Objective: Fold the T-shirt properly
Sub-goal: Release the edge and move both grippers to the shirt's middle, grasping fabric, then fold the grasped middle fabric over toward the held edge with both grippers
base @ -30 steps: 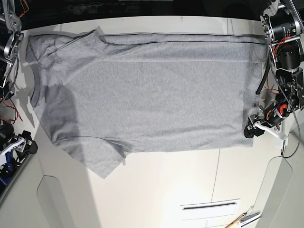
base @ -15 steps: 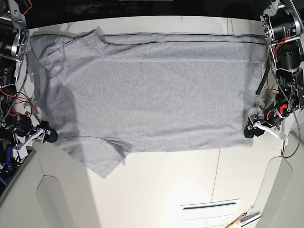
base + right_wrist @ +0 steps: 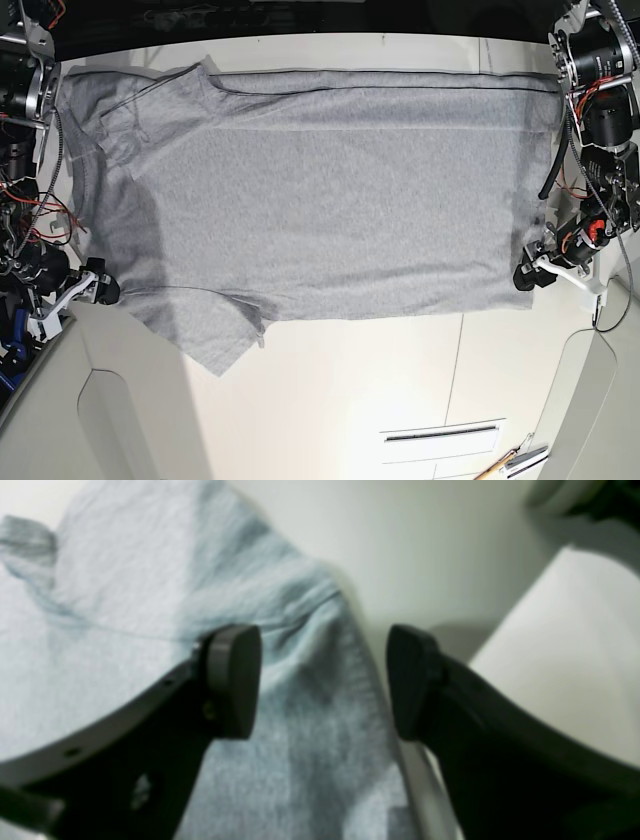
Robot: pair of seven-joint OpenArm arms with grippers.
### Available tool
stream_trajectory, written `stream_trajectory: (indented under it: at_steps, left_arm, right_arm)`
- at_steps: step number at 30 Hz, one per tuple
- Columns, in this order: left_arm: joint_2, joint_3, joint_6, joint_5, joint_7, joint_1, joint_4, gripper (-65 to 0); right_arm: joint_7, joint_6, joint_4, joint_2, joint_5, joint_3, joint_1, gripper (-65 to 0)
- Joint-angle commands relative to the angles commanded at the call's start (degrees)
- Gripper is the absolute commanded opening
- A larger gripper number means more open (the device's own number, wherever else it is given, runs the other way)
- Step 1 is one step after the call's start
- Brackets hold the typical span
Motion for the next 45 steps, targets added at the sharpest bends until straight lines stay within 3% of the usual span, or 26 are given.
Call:
stream_trajectory:
  at_steps: [4,7,11,16,18,26,36,42,44,45]
  left_arm:
    - [-0.61,0.0,-0.02,-0.09,0.0,-0.15,0.0,-26.3]
    - [-0.76,0.0,-0.68,-0.11,0.0,-0.37,0.0,-26.3]
    - [-0.76,0.02,-0.92,-0.5,0.02,-0.33,0.0,-26.3]
    - [-0.74,0.02,-0.94,-0.61,0.17,-0.31,0.0,-26.3]
    - [-0.74,0.02,-0.94,-1.22,0.24,-0.31,0.0,-26.3]
    - [0.57,0.02,-1.33,-2.29,0.28,-0.35,0.0,-26.3]
    - [1.97,0.02,-1.25,-1.09,0.0,-2.93,0.0,-26.8]
    - [2.78,0.28,-0.83,0.0,-0.11,-3.45,0.0,-47.3]
    - [2.89,0.28,-0.81,0.87,-1.22,-3.48,0.0,-59.0]
    - [2.86,0.28,-0.81,1.36,-1.68,-3.48,0.0,-65.0]
  right_arm:
    - [1.01,-1.22,0.0,0.07,-2.8,0.0,0.28,-26.0]
    - [1.07,-1.18,-1.92,0.04,-3.61,0.0,0.28,-26.0]
    - [2.54,1.92,-7.67,-0.28,-2.45,0.0,0.31,-26.0]
    - [2.4,2.47,-8.11,-0.33,-0.98,-0.02,0.31,-26.0]
    - [1.64,3.74,-8.11,-0.48,-0.13,-0.02,0.39,-26.0]
    - [0.55,3.74,-7.93,-4.22,0.31,-0.02,0.61,-26.0]
    - [0.35,3.72,-7.63,-4.68,0.31,-0.02,0.61,-26.0]
    - [0.35,3.69,-7.63,-4.7,0.31,-0.02,0.61,-26.2]
    - [0.35,3.69,-7.63,-4.7,0.31,-0.02,0.61,-27.7]
    - [0.37,3.69,-7.63,-4.68,0.28,-0.02,0.61,-32.6]
